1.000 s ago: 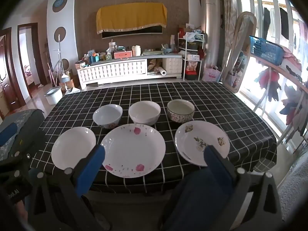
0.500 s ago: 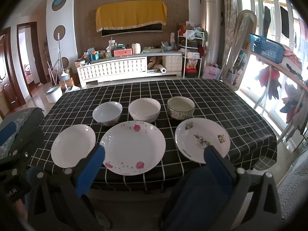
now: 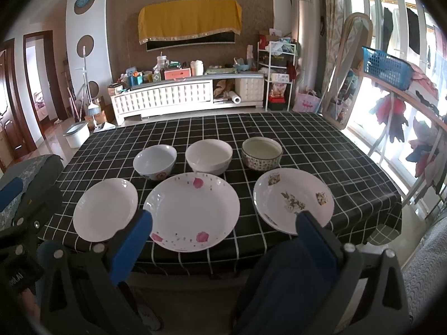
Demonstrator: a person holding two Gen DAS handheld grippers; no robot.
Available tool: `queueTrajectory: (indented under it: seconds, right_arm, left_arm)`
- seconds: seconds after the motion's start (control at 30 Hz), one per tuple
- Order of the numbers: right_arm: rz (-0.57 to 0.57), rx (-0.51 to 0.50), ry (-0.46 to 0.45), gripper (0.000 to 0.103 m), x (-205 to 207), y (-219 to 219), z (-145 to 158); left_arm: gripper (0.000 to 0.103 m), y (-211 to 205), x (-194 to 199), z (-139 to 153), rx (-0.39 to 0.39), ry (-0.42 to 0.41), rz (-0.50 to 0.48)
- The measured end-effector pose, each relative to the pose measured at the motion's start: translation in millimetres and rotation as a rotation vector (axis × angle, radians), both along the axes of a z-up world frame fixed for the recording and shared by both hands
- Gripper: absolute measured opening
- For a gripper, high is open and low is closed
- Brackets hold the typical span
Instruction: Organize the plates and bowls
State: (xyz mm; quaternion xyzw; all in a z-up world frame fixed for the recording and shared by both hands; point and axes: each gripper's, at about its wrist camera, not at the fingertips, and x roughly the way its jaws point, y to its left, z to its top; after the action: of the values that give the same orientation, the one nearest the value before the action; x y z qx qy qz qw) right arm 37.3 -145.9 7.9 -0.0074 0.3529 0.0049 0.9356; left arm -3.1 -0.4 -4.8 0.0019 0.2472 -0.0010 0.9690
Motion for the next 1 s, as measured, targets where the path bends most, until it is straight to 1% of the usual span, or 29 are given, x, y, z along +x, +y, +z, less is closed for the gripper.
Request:
queueTrajectory:
  seconds: [1.0]
  right_arm:
    - [-0.002,0.004,0.011,0.103,0.0,-1.5,-3.0]
  left_arm:
    - [0.102,0.3,0.1,-2.7,-0.001,0.009,0.002]
